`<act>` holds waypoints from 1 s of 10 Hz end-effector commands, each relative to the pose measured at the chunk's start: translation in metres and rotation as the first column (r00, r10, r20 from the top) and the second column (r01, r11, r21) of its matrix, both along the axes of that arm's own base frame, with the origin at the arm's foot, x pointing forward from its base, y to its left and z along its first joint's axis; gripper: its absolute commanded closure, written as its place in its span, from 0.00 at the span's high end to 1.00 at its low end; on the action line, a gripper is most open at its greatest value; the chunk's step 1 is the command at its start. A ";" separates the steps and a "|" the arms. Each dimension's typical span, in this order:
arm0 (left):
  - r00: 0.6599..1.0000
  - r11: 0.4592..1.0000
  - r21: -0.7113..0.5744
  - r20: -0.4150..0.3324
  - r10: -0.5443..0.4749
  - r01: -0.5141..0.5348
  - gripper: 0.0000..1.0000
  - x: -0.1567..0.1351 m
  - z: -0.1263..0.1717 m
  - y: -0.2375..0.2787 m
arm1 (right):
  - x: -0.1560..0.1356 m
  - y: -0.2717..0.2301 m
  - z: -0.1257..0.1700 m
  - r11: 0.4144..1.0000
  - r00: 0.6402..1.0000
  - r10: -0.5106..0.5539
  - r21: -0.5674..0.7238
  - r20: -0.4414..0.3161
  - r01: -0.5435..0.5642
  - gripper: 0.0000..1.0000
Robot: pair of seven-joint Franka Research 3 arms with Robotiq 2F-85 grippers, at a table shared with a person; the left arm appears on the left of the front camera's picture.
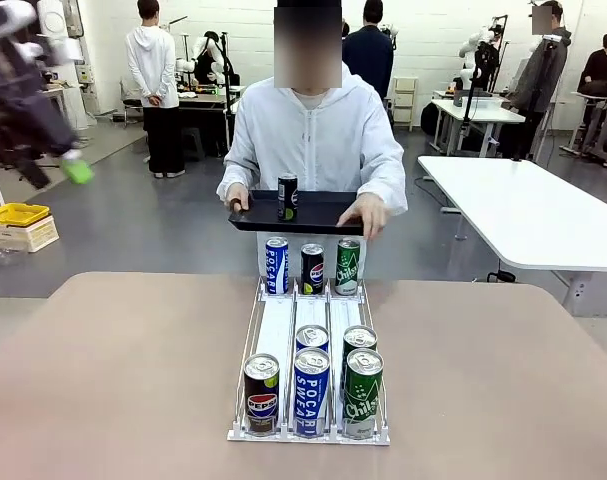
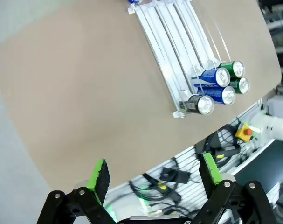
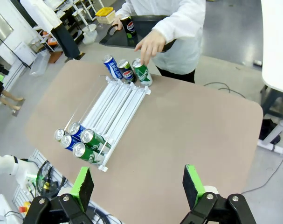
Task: Retrieve and hand over the desired beverage to the person.
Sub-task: Pick up another can of the same type that the person held from the Automatic Can Dispenser.
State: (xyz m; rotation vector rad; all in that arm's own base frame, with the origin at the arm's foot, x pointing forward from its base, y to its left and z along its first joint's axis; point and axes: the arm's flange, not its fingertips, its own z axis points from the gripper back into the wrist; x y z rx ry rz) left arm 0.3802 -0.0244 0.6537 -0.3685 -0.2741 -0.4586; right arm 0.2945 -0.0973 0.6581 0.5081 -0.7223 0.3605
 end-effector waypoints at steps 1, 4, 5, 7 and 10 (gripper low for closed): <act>0.956 0.943 -0.165 0.099 -0.276 0.289 1.00 -0.010 -0.004 0.077 | 0.001 0.001 0.000 1.000 1.000 -0.005 -0.010 -0.004 0.005 1.00; 0.939 0.863 -0.372 0.172 -0.297 0.341 1.00 0.008 -0.007 0.130 | 0.001 0.001 0.000 1.000 1.000 -0.005 -0.010 -0.004 0.005 1.00; 0.934 0.857 -0.376 0.190 -0.303 0.354 1.00 0.008 -0.006 0.124 | 0.001 0.001 0.000 1.000 1.000 -0.005 -0.010 -0.004 0.005 1.00; 0.931 0.857 -0.370 0.211 -0.299 0.359 1.00 0.000 -0.004 0.118 | 0.001 0.001 0.000 1.000 1.000 -0.005 -0.010 -0.004 0.005 1.00; 0.930 0.854 -0.373 0.206 -0.305 0.362 1.00 0.004 -0.010 0.114 | 0.001 0.001 0.000 1.000 1.000 -0.005 -0.010 -0.004 0.005 1.00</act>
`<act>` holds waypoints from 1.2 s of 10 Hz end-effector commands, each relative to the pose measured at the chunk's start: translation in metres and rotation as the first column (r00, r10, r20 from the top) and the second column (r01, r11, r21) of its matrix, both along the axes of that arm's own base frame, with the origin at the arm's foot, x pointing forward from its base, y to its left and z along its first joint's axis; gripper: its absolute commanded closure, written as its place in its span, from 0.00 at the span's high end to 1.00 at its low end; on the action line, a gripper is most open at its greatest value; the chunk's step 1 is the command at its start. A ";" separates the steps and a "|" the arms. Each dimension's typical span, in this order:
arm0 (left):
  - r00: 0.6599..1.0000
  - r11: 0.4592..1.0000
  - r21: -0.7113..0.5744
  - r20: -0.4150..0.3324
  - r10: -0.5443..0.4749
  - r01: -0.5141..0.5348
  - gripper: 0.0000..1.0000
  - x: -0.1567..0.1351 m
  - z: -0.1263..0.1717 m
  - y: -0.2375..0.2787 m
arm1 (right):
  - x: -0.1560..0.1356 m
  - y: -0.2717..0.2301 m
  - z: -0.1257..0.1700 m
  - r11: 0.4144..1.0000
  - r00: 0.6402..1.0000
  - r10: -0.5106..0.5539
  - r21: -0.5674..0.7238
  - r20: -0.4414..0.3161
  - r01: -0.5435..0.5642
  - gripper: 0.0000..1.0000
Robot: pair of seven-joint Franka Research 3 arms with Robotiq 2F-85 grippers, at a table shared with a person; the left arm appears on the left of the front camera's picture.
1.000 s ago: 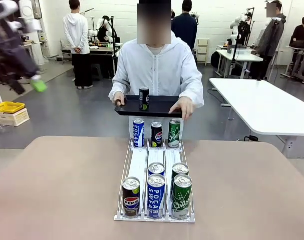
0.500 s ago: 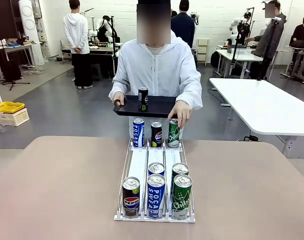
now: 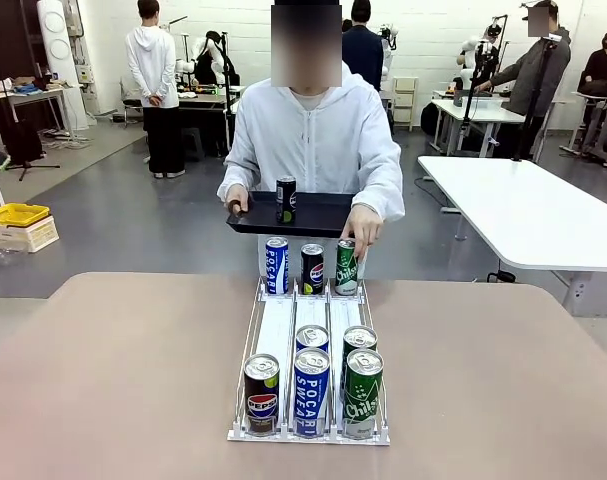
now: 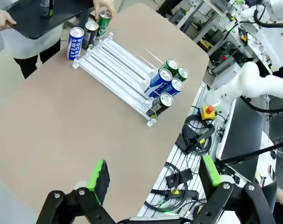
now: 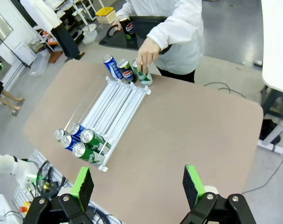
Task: Retrieve and hand over the desired beverage to the person.
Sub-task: Pick up another can of the same type that the person held from the Automatic Can Dispenser.
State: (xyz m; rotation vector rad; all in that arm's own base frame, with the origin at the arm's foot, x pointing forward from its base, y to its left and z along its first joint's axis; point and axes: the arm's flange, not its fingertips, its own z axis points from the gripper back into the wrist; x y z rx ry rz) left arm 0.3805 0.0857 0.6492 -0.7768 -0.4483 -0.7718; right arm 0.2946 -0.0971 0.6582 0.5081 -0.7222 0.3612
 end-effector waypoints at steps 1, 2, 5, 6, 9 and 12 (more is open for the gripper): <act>1.000 1.000 -0.022 -0.006 -0.013 0.013 1.00 0.004 -0.005 0.004 | 0.001 0.001 0.000 1.000 1.000 -0.005 -0.010 -0.004 0.005 1.00; 1.000 1.000 -0.022 -0.006 -0.013 0.013 1.00 0.004 -0.005 0.004 | 0.001 0.001 0.000 1.000 1.000 -0.005 -0.010 -0.004 0.005 1.00; 1.000 1.000 -0.022 -0.006 -0.013 0.013 1.00 0.004 -0.005 0.004 | 0.001 0.001 0.000 1.000 1.000 -0.005 -0.010 -0.004 0.005 1.00; 1.000 1.000 -0.022 -0.006 -0.013 0.013 1.00 0.004 -0.005 0.004 | 0.001 0.001 0.000 1.000 1.000 -0.005 -0.010 -0.004 0.005 1.00; 1.000 1.000 -0.022 -0.006 -0.013 0.013 1.00 0.004 -0.005 0.004 | 0.001 0.001 0.000 1.000 1.000 -0.005 -0.010 -0.004 0.005 1.00; 1.000 1.000 -0.022 -0.006 -0.013 0.013 1.00 0.004 -0.005 0.004 | 0.001 0.001 0.000 1.000 1.000 -0.005 -0.010 -0.004 0.005 1.00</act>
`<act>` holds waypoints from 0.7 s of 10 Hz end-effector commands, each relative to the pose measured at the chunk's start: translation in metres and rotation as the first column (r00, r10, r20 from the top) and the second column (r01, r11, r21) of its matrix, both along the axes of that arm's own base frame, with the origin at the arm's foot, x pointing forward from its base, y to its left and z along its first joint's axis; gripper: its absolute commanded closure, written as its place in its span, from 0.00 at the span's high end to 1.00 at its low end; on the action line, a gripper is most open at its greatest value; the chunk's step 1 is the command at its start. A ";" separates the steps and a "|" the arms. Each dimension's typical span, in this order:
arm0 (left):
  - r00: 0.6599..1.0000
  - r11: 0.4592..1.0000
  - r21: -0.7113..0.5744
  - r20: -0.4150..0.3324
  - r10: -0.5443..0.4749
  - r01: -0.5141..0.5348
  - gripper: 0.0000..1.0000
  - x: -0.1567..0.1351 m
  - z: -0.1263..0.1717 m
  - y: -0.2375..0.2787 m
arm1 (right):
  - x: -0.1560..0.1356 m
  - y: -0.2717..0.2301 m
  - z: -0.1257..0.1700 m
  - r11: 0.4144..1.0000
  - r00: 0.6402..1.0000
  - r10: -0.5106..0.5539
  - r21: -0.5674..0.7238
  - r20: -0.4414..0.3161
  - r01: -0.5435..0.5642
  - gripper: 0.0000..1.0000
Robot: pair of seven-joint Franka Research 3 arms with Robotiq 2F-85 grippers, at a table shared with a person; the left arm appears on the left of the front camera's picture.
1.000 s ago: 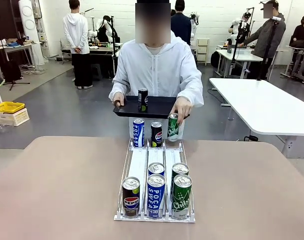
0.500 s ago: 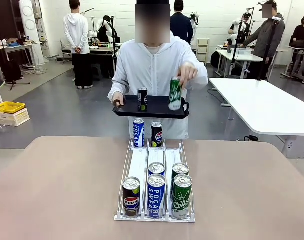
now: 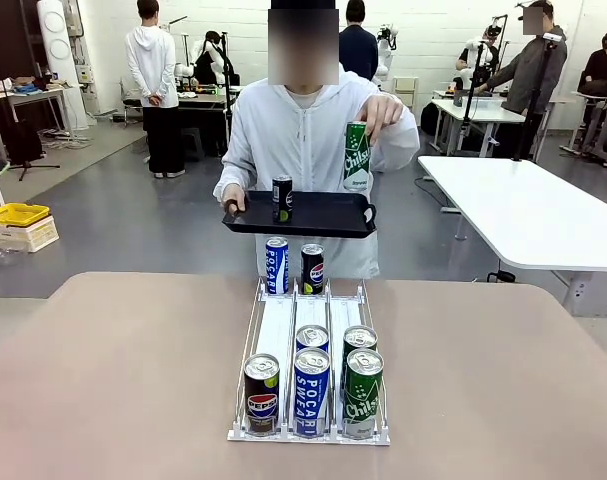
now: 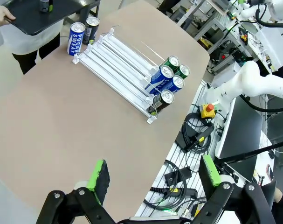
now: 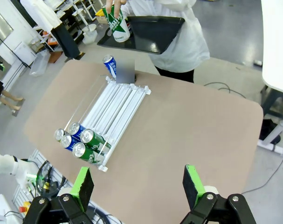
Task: Retrieve and hand over the desired beverage to the person.
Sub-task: Pick up another can of the same type that the person held from the Automatic Can Dispenser.
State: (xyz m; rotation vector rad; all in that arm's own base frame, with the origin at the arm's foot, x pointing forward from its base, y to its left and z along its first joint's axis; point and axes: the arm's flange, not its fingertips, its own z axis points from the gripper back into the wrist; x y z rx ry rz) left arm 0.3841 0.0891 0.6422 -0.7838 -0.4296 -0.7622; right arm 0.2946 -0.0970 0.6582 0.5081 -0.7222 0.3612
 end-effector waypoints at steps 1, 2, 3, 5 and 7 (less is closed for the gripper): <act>1.000 1.000 -0.022 0.015 -0.013 0.014 1.00 0.001 0.002 0.001 | 0.001 0.001 0.000 1.000 1.000 -0.005 -0.010 -0.004 0.005 1.00; 1.000 1.000 -0.022 0.015 -0.013 0.014 1.00 0.001 0.002 0.001 | 0.001 0.001 0.000 1.000 1.000 -0.005 -0.010 -0.004 0.005 1.00; 1.000 1.000 -0.022 0.015 -0.013 0.014 1.00 0.001 0.002 0.001 | 0.001 0.001 0.000 1.000 1.000 -0.005 -0.010 -0.004 0.005 1.00; 1.000 1.000 -0.022 0.015 -0.013 0.014 1.00 0.001 0.002 0.001 | 0.001 0.001 0.000 1.000 1.000 -0.005 -0.010 -0.004 0.005 1.00; 1.000 1.000 -0.022 0.015 -0.013 0.014 1.00 0.001 0.002 0.001 | 0.001 0.001 0.000 1.000 1.000 -0.005 -0.010 -0.004 0.005 1.00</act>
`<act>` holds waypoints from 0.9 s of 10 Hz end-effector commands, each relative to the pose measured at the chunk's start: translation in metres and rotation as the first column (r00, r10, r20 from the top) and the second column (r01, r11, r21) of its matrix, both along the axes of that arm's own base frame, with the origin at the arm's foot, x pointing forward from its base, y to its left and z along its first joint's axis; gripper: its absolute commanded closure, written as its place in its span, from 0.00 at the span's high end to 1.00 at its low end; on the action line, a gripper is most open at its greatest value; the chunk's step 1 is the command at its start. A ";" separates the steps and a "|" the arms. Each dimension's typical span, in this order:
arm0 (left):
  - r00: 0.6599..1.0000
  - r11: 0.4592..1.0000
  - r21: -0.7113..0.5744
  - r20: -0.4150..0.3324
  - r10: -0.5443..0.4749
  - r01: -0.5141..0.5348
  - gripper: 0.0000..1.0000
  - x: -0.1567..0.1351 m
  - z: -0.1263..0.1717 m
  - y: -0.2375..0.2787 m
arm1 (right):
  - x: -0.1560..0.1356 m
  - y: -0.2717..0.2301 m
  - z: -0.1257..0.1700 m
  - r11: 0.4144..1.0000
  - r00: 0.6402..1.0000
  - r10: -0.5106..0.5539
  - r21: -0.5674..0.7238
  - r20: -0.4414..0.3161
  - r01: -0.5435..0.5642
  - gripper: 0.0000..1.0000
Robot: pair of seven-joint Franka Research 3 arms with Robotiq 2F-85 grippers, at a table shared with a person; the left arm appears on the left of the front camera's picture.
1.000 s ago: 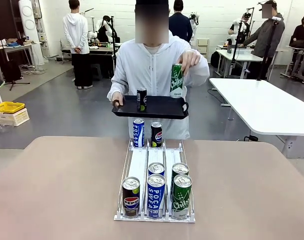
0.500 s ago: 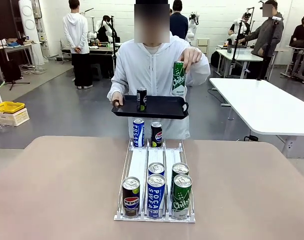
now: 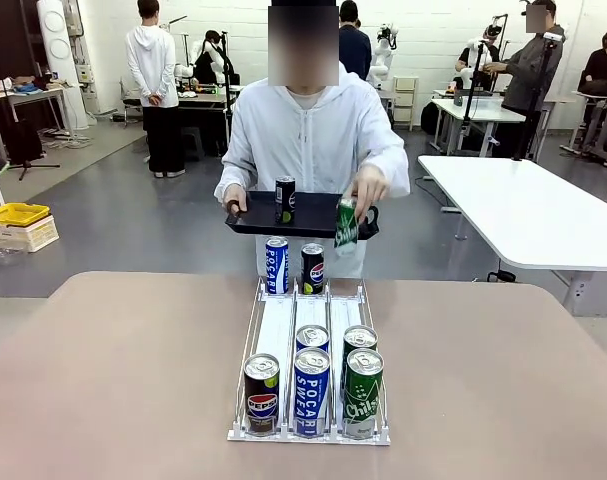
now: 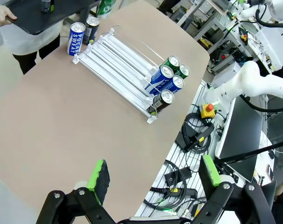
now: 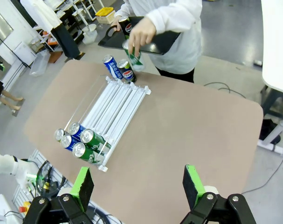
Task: Retrieve and hand over the desired beverage to the person.
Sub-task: Pick up another can of the same type that the person held from the Automatic Can Dispenser.
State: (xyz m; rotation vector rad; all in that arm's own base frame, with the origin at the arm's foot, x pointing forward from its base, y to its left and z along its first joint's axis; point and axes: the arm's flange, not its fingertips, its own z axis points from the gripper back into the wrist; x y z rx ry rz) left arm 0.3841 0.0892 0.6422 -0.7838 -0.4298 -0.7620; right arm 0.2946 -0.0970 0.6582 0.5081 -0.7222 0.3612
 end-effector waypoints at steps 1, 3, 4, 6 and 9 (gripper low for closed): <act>1.000 1.000 -0.022 0.015 -0.013 0.014 1.00 0.001 0.002 0.000 | 0.001 0.001 0.000 1.000 1.000 -0.005 -0.010 -0.004 0.005 1.00; 1.000 1.000 -0.022 0.015 -0.013 0.014 1.00 0.001 0.002 0.000 | 0.001 0.001 0.000 1.000 1.000 -0.005 -0.010 -0.004 0.005 1.00; 1.000 1.000 -0.022 0.015 -0.013 0.014 1.00 0.001 0.002 0.000 | 0.001 0.001 0.000 1.000 1.000 -0.005 -0.010 -0.004 0.005 1.00; 1.000 1.000 -0.022 0.015 -0.013 0.014 1.00 0.001 0.002 0.000 | 0.001 0.001 0.000 1.000 1.000 -0.005 -0.010 -0.004 0.005 1.00; 1.000 1.000 -0.022 0.015 -0.013 0.014 1.00 0.001 0.002 0.000 | 0.001 0.001 0.000 1.000 1.000 -0.005 -0.010 -0.004 0.005 1.00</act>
